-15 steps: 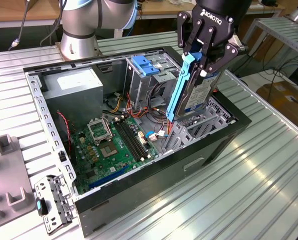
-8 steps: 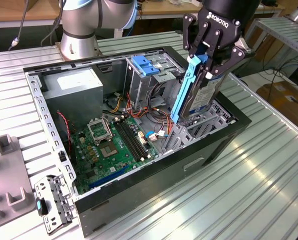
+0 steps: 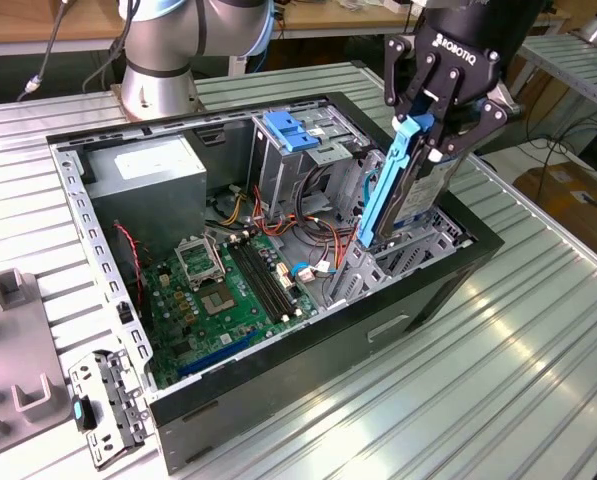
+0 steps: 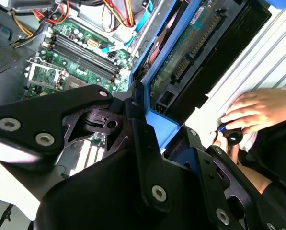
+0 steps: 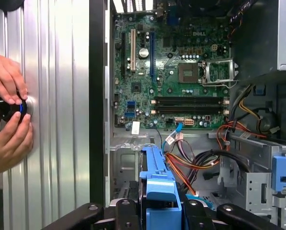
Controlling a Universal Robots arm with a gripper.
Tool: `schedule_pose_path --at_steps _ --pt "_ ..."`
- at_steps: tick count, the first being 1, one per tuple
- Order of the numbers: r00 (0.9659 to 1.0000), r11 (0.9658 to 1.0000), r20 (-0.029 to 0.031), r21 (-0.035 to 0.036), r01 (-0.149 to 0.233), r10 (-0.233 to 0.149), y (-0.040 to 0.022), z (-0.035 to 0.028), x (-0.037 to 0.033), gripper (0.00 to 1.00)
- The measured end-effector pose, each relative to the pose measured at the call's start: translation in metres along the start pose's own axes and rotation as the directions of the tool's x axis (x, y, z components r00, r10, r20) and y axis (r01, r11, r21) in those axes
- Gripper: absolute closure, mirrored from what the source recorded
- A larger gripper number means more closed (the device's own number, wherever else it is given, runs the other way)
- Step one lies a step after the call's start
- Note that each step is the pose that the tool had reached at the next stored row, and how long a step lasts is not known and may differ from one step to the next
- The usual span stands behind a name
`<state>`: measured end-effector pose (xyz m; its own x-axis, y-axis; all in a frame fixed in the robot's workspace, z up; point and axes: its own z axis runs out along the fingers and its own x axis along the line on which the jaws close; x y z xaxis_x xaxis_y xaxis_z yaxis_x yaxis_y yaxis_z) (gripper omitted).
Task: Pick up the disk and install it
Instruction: 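Insert the disk into the insertion slot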
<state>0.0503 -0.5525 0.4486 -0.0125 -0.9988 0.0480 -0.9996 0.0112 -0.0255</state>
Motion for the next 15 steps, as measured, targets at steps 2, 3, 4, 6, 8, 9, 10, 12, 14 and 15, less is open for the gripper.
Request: schedule_pose_path --at_steps 2,3,4,6,8,9,10,12,14,15 --pt "1.0000 1.0000 -0.0003 -0.0001 -0.002 0.002 -0.0049 0.0043 0.0011 0.63" --pt "1.0000 1.0000 -0.0003 -0.0002 -0.003 0.003 -0.0066 0.0054 0.0010 0.63" --pt "1.0000 1.0000 -0.0005 -0.0002 -0.003 0.003 -0.0074 0.0059 0.0009 0.63" --pt "1.0000 1.0000 -0.0003 -0.0002 -0.003 0.003 -0.0075 0.0065 0.0006 0.63" --pt "1.0000 1.0000 -0.0004 -0.0003 -0.007 0.007 -0.0069 0.0067 -0.0034 0.63" --pt "1.0000 1.0000 -0.0005 -0.0005 -0.007 0.007 -0.0063 0.0069 -0.0039 0.63" --pt "1.0000 1.0000 -0.0004 -0.0004 -0.009 0.009 -0.0062 0.0076 -0.0040 0.63" --pt "0.9999 0.9999 -0.0013 -0.0008 -0.016 0.016 -0.0062 0.0090 -0.0032 0.63" --pt "0.9999 0.9999 -0.0015 -0.0009 -0.017 0.017 -0.0062 0.0093 -0.0032 0.63" --pt "0.9999 0.9999 -0.0014 -0.0008 -0.017 0.017 -0.0062 0.0100 -0.0032 0.63"
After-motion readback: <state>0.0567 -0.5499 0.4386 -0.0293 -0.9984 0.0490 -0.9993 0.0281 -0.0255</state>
